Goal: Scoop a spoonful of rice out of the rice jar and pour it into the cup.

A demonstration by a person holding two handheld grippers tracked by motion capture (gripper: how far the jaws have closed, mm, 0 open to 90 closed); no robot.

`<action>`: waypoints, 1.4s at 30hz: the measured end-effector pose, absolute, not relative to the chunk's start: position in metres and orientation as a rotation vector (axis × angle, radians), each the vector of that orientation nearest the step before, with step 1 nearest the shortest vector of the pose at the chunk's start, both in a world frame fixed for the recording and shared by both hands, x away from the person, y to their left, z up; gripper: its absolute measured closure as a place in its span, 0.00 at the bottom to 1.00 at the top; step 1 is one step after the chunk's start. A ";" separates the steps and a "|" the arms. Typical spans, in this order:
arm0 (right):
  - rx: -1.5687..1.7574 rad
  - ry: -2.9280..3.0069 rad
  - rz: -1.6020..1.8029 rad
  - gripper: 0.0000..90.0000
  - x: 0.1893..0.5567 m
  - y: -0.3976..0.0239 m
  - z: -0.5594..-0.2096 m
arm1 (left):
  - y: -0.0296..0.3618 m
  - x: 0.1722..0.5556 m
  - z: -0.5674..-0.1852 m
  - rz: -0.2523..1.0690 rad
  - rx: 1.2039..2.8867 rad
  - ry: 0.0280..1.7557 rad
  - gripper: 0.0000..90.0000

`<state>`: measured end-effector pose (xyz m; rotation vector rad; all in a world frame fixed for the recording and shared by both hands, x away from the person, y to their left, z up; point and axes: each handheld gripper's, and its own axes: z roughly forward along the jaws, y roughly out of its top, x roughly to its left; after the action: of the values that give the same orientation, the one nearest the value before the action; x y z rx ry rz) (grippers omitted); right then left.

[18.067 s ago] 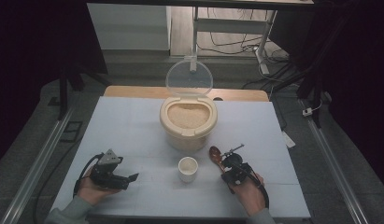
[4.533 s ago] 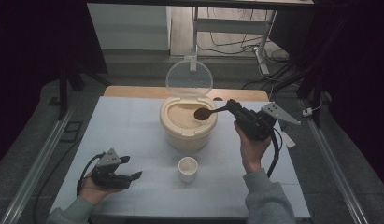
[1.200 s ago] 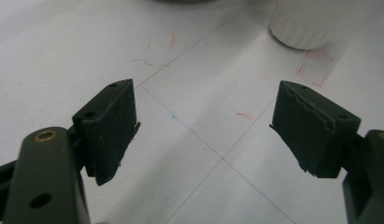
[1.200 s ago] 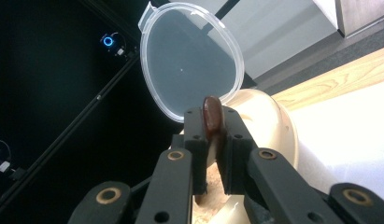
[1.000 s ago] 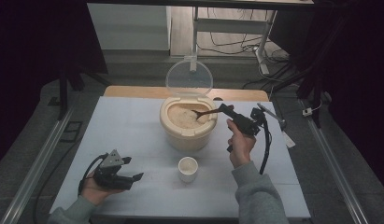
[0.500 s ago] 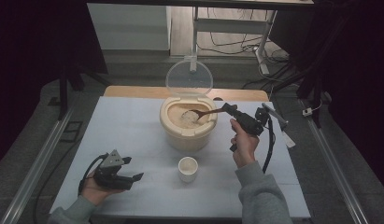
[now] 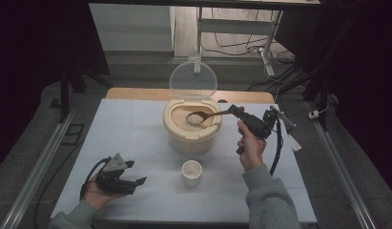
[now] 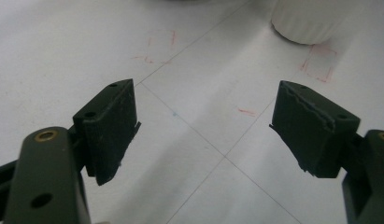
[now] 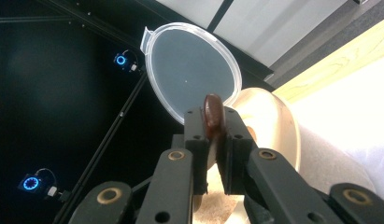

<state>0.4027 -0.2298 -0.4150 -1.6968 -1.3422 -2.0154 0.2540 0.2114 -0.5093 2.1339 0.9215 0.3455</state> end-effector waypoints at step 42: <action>-1.585 -1.393 -1.960 0.93 0.366 -0.246 -0.413 | 0.211 0.255 -0.511 0.341 2.144 0.922 0.24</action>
<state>0.3662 -0.2459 -0.4129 -1.5846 -1.3926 -1.9598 0.2549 0.2115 -0.5108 2.1438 0.9218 0.3415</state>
